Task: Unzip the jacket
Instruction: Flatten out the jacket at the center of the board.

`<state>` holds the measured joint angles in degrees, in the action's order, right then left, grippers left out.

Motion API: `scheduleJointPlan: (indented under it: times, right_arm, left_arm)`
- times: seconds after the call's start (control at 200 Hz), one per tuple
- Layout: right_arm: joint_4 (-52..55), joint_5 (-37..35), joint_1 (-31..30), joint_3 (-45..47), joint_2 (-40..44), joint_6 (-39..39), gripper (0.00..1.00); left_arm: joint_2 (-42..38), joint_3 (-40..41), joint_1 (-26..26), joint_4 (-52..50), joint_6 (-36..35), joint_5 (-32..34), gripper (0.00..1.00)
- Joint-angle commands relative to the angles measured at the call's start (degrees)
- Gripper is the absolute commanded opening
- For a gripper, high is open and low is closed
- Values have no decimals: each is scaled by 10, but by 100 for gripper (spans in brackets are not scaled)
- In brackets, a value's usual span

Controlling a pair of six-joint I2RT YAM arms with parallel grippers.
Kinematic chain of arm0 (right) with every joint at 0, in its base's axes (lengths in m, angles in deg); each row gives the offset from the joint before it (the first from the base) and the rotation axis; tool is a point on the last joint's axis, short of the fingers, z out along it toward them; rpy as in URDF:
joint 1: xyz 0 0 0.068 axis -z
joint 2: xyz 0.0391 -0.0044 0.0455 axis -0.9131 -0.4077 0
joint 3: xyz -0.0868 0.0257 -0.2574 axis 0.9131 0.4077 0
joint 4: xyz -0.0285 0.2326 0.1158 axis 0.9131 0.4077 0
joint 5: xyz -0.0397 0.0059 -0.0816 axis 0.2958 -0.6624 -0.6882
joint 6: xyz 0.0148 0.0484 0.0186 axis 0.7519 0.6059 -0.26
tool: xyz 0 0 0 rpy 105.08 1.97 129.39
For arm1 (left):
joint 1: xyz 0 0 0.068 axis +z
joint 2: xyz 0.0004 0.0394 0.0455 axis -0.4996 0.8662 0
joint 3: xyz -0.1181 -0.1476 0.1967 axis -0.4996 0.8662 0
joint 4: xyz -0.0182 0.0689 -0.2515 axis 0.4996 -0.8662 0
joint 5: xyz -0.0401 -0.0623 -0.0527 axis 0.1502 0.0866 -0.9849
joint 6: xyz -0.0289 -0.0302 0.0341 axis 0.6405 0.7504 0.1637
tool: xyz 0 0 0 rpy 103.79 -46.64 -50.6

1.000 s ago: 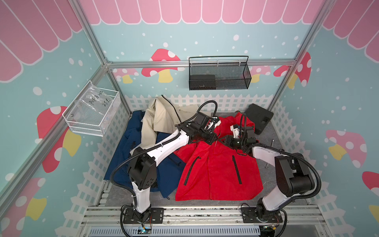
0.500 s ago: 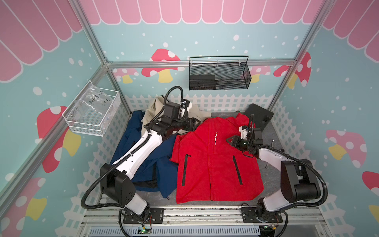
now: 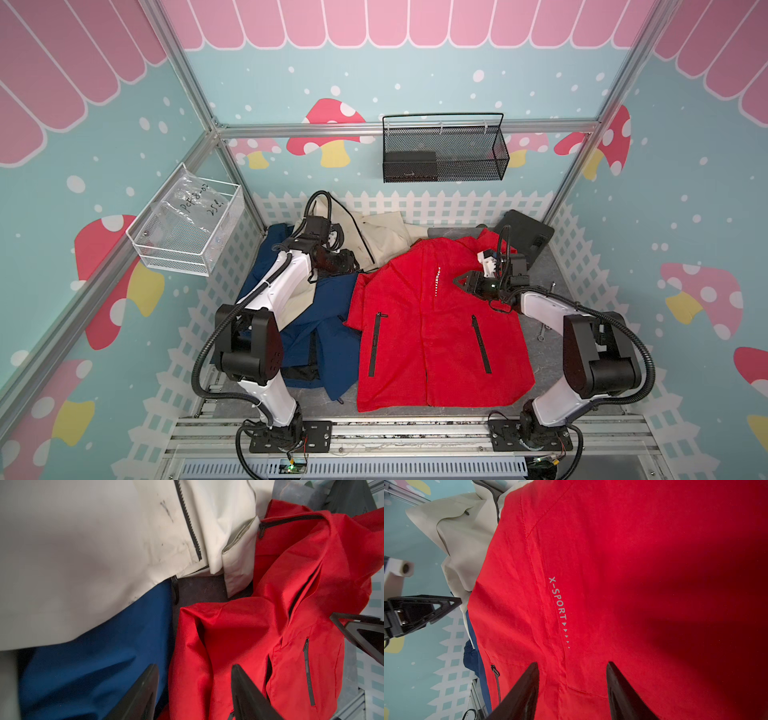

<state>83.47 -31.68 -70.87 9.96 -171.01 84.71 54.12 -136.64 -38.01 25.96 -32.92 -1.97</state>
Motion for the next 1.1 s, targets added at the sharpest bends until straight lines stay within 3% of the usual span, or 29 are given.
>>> scheduleJointPlan:
  times: [0.0,0.265,0.37,0.405,0.51,0.721,0.831,1.096]
  right_arm:
    - [12,13,-1,-16,-14,-12,54]
    - [22,12,0,-21,-12,-15,54]
    - [24,11,-1,-22,-9,-16,54]
    - [25,10,-1,-22,-7,-16,54]
    - [24,11,-1,-22,-9,-17,54]
    - [14,-21,0,1,-27,14,53]
    - [8,-41,-1,18,-39,41,52]
    - [-3,-99,3,73,-46,120,56]
  left_arm:
    - [30,6,2,-13,0,-58,53]
    - [93,8,2,9,6,-94,49]
    - [114,6,0,21,9,-105,43]
    - [118,2,0,24,10,-109,37]
    - [104,-24,-3,30,10,-105,3]
    - [-18,-112,-43,40,-89,70,0]
    - [-57,-152,-58,49,-139,125,0]
    - [-135,-126,-78,178,-229,269,0]
